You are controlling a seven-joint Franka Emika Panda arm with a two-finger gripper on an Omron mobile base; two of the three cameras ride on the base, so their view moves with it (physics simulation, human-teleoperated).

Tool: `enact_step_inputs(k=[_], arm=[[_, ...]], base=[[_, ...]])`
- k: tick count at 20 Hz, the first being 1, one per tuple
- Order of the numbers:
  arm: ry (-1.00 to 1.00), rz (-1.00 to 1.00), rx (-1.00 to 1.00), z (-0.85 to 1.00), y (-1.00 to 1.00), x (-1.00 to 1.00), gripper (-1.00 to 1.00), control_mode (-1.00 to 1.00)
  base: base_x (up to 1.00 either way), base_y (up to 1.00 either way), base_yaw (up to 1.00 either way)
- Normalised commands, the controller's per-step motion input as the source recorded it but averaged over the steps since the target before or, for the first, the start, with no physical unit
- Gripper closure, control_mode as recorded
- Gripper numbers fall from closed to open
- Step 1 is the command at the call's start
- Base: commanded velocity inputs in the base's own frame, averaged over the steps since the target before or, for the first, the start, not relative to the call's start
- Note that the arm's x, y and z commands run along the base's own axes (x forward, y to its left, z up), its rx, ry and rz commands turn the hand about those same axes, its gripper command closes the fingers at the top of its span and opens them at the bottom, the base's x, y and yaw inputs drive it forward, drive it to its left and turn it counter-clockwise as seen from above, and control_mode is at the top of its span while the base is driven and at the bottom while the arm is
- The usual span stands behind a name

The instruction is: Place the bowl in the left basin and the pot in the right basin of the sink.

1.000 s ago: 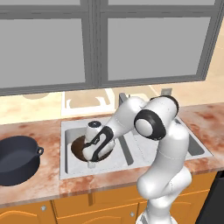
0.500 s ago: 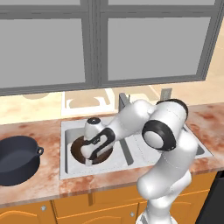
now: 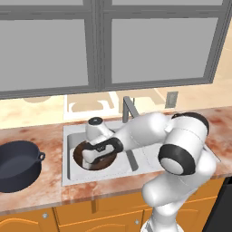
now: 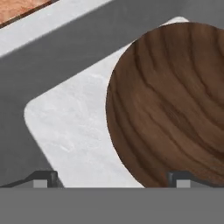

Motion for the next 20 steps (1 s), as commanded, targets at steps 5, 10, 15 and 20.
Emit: enact_step_inputs(k=[5, 10, 15, 20], arm=[[0.00, -0.33, 0.01, 0.43, 0.00, -0.30, -1.00, -1.00], [0.00, -0.35, 0.09, 0.41, 0.01, -0.34, -1.00, -1.00], [-0.01, -0.33, 0.12, 0.39, 0.04, -0.27, -1.00, -1.00], [0.00, -0.31, 0.18, 0.42, 0.05, -0.22, -1.00, -1.00]], base=[[0.00, 0.00, 0.00], [0.00, 0.00, 0.00], [0.00, 0.00, 0.00], [0.00, 0.00, 0.00]])
